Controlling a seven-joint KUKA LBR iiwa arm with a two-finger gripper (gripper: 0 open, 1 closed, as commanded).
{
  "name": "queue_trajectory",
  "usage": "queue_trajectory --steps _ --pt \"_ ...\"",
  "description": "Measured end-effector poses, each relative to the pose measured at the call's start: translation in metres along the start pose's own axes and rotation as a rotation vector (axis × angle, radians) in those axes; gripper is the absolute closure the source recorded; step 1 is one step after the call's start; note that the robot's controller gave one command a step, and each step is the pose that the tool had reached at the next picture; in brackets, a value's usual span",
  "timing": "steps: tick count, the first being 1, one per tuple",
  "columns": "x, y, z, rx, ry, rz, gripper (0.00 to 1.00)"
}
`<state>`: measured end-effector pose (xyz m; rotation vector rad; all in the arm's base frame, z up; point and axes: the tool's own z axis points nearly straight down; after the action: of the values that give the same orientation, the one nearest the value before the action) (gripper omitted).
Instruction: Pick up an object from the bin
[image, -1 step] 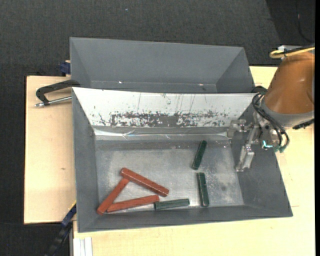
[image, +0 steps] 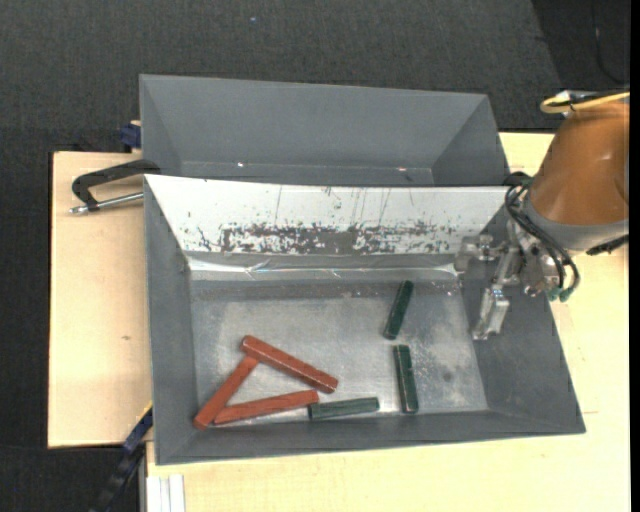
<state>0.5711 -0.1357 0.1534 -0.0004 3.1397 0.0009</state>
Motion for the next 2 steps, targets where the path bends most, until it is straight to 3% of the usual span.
queue_trajectory --steps 1,2 --pt "-0.013 0.034 0.032 0.004 -0.006 -0.157 0.00" --pt "-0.019 0.066 0.049 -0.002 0.001 -0.316 0.00"
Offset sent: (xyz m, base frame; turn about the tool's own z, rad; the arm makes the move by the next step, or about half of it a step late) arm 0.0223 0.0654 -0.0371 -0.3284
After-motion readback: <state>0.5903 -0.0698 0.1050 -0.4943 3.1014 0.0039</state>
